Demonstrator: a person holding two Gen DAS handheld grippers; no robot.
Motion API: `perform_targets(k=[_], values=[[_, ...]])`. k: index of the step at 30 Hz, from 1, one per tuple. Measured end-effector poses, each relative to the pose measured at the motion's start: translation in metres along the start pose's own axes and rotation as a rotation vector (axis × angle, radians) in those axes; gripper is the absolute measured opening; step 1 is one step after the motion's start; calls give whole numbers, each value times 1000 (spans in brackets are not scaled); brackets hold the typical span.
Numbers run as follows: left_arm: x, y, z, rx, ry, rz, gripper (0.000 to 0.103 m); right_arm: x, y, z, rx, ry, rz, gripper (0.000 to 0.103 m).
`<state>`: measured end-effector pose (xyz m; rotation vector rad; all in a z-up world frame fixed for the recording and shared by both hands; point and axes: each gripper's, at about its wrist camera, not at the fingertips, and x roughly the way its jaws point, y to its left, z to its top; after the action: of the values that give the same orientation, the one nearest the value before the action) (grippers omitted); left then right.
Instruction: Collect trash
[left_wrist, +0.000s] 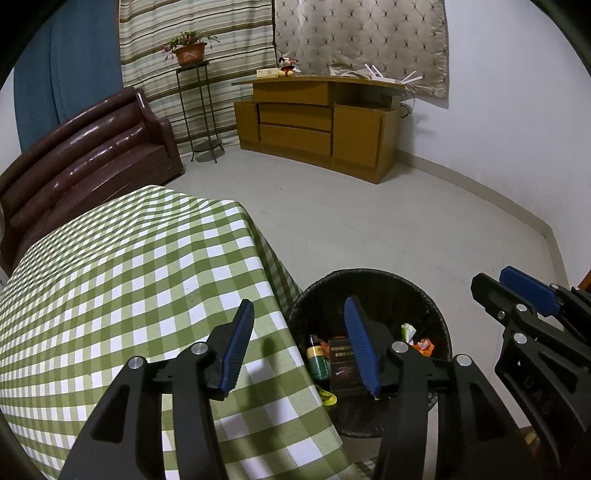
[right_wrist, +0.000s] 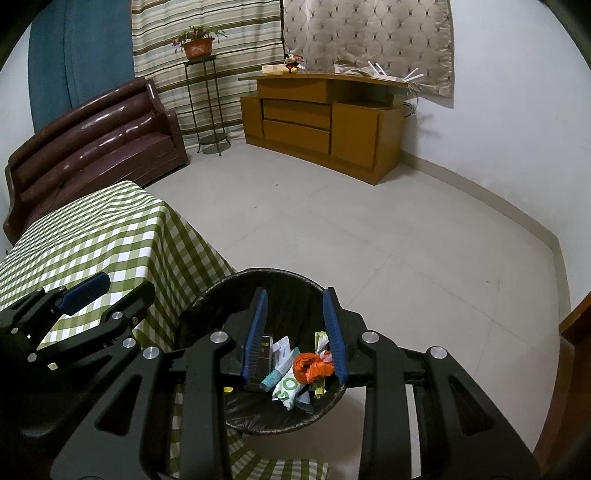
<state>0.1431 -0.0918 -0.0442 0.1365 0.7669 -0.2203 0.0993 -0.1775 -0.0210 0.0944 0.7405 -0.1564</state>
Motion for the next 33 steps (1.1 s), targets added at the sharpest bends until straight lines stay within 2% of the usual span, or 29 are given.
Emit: perform_targets(k=[18, 22, 25, 33], values=[[-14, 8, 3, -11, -25, -19, 54, -12, -4, 2, 6, -15, -15, 32], [-22, 11, 4, -15, -41, -24, 57, -20, -4, 1, 3, -25, -22, 33], [-30, 14, 4, -15, -54, -25, 57, -29, -3, 0, -1, -41, -30, 40], [-59, 20, -2, -22, -98, -21, 65, -55, -1, -2, -9, -64, -39, 40]])
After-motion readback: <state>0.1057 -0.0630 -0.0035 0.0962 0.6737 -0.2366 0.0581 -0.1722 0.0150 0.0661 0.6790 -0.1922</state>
